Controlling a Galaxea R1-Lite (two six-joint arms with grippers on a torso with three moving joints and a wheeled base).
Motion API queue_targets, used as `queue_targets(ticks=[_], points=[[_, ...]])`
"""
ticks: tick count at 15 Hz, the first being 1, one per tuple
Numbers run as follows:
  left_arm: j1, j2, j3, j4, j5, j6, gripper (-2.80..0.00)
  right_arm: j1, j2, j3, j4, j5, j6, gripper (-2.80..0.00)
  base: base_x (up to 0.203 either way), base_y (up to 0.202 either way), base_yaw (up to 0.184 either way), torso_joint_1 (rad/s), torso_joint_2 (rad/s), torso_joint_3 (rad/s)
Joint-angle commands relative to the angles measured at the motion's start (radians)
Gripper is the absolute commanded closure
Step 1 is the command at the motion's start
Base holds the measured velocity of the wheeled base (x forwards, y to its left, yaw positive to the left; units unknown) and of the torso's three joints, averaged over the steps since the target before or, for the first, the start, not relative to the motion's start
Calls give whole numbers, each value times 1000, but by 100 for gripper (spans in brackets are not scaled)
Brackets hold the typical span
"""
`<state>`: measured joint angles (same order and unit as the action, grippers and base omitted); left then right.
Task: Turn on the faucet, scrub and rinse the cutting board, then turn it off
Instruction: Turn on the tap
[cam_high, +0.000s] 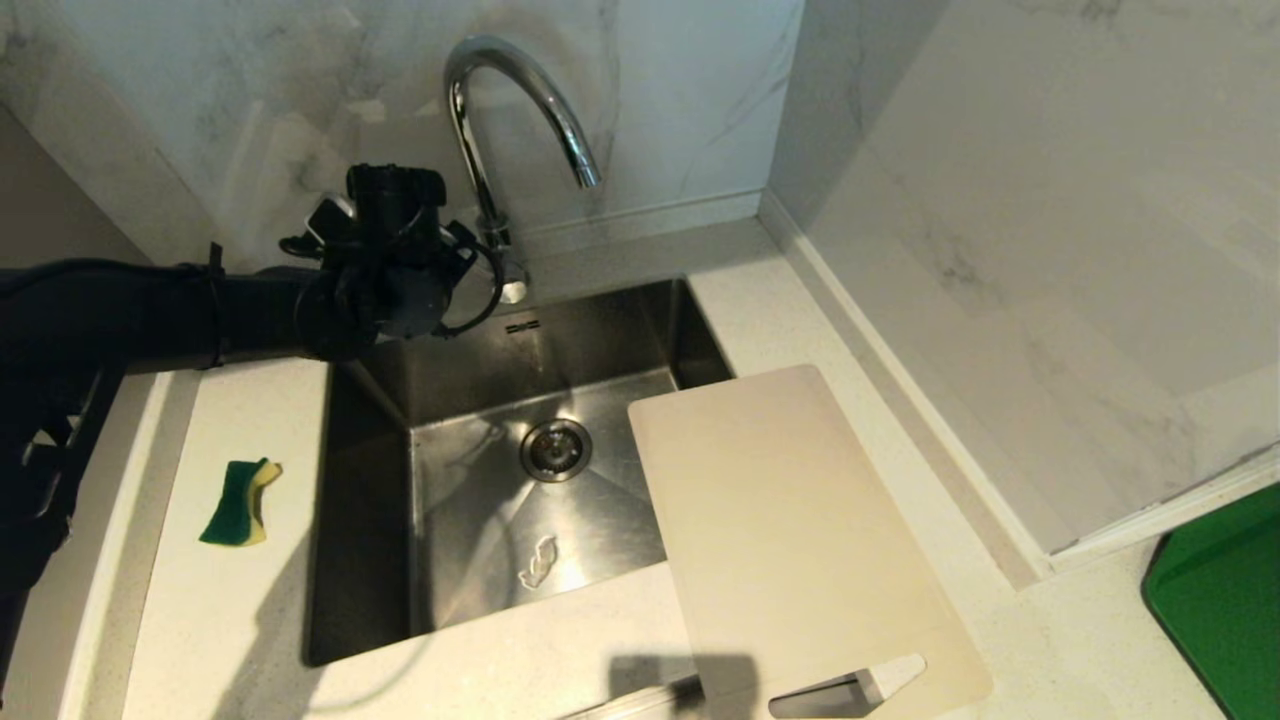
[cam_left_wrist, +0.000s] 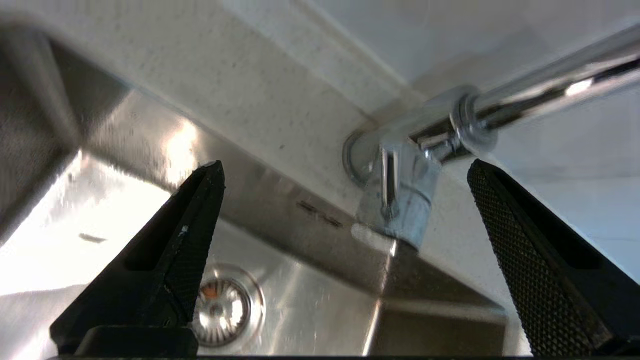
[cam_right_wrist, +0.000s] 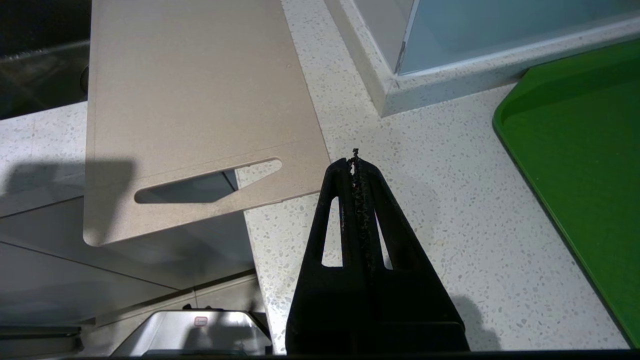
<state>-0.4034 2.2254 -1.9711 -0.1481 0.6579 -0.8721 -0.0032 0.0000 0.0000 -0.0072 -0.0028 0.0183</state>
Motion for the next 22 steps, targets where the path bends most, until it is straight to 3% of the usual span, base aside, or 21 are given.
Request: queue_targets(ticks=[1,4,10,15,22], points=[[0,19,0,-59,13,44,-280,0,0,0,0,0,0,0,0,0,0,0,0,0],[-12,38,0,-110,10,107,-280,0,0,0,0,0,0,0,0,0,0,0,0,0],[-23,86,0,-158,-14,135,-280,0,0,0,0,0,0,0,0,0,0,0,0,0],[-14,127,0,-245,-38,205,-280,0,0,1,0,0,0,0,0,0,0,0,0,0],[7,172,0,-291,-53,212,-280,0,0,1,0,0,0,0,0,0,0,0,0,0]])
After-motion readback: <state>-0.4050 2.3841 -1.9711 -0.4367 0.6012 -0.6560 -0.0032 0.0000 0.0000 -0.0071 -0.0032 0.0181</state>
